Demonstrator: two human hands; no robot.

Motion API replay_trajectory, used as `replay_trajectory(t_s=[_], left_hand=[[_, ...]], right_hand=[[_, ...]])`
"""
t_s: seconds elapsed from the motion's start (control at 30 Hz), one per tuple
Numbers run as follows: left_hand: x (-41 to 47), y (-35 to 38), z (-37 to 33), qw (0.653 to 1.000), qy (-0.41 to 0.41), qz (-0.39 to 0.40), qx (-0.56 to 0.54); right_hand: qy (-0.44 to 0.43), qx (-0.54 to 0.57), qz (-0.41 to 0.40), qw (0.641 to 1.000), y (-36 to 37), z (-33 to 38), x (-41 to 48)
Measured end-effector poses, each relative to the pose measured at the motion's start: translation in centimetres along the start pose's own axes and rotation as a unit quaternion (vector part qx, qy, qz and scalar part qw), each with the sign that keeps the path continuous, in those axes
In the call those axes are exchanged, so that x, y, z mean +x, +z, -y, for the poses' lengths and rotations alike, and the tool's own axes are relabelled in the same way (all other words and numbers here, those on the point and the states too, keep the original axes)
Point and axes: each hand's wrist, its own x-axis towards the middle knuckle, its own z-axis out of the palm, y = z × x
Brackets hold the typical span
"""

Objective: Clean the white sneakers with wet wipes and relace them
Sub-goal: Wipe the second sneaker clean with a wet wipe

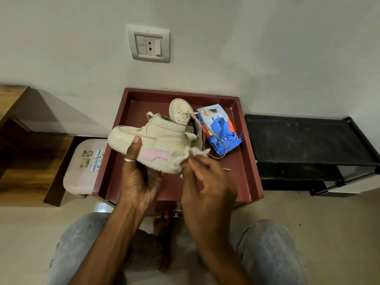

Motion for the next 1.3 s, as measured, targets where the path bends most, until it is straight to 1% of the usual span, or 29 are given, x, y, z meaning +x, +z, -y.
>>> replay_trajectory(t_s=[0.13,0.2,0.3,0.37,0.57,0.67,0.73,0.83,0.87,0.97,1.0,1.07,1.17,1.2,1.3], left_hand=[[-0.5,0.9,0.7,1.0,-0.017,0.008,0.022],[-0.5,0.7,0.7,1.0,-0.016,0.004,0.017],[0.0,-0.3,0.0,1.0,-0.024,-0.006,-0.001],[0.3,-0.8,-0.5,0.999,-0.04,-0.003,-0.021],[-0.1,-0.2,0.0,0.998,-0.062,0.028,-0.005],[-0.2,-0.4,0.0,0.997,-0.068,0.036,-0.01],[-0.4,-0.5,-0.2,0.996,-0.068,0.055,0.002],[-0.7,-1.1,-0.5,0.993,-0.077,0.09,0.012],[-0.8,-1.3,-0.5,0.992,-0.075,0.097,0.014],[-0.8,-1.4,-0.6,0.993,-0.06,0.103,0.021],[-0.8,-1.2,-0.5,0.993,-0.056,0.098,0.021],[-0.9,-0.4,-0.3,0.997,-0.044,0.058,0.022],[-0.9,0.5,0.0,0.999,-0.02,-0.046,0.013],[-0.9,0.7,0.0,0.997,-0.014,-0.065,0.024],[-0.8,1.0,-0.2,0.995,-0.025,-0.08,0.057]], right_hand=[[0.004,-0.015,-0.065,0.998,-0.3,0.0,2.7],[0.002,-0.015,-0.04,0.999,-0.6,0.1,1.9],[0.001,-0.025,0.04,0.999,-1.0,0.3,-0.8],[0.003,-0.029,0.06,0.998,-0.9,0.5,-1.6],[-0.001,-0.032,-0.022,0.999,-0.8,0.5,2.0],[0.0,-0.009,-0.034,0.999,-1.2,0.3,3.2],[0.031,0.039,-0.02,0.999,-1.6,0.4,3.6],[0.11,0.142,0.046,0.983,-2.7,0.8,4.1],[0.122,0.164,0.064,0.977,-3.1,0.7,4.1],[0.132,0.147,0.108,0.974,-4.4,0.1,3.8],[0.138,0.134,0.124,0.974,-4.6,-0.2,3.6],[0.149,0.103,0.163,0.97,-4.7,-0.6,3.3],[0.108,-0.007,0.218,0.97,-4.5,-0.6,2.8],[0.1,-0.035,0.229,0.968,-4.5,-0.6,2.8],[0.115,-0.047,0.231,0.965,-4.0,-0.8,2.8]])
